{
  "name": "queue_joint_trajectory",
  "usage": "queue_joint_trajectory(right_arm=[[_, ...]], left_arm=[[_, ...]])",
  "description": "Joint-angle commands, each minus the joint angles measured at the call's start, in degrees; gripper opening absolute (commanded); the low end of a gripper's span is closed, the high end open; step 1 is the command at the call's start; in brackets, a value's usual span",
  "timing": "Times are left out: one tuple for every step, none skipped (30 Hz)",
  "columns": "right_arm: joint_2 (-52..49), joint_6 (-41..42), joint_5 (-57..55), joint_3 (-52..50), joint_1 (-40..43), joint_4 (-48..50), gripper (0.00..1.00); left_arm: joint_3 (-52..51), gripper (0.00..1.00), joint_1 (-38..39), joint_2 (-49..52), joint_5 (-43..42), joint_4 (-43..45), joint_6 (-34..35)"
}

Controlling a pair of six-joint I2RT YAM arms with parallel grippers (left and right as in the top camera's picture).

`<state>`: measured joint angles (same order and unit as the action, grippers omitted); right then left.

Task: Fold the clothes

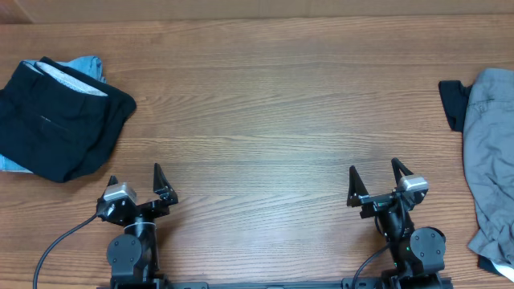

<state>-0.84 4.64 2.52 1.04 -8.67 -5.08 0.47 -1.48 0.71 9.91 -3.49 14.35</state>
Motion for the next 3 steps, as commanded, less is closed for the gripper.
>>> queue_joint_trajectory(right_arm=[[0.61, -0.15, -0.50, -0.59, 0.17, 0.42, 1.00], [0.61, -0.15, -0.50, -0.59, 0.17, 0.44, 1.00], [0.61, -0.15, -0.50, -0.59, 0.17, 0.42, 1.00]], left_arm=[[-0.20, 1.00, 0.28, -0.46, 0.61, 0.11, -1.73], [-0.20, 1.00, 0.28, -0.46, 0.61, 0.09, -1.73], [-0.20, 1.00, 0.28, -0.46, 0.61, 0.11, -1.73]])
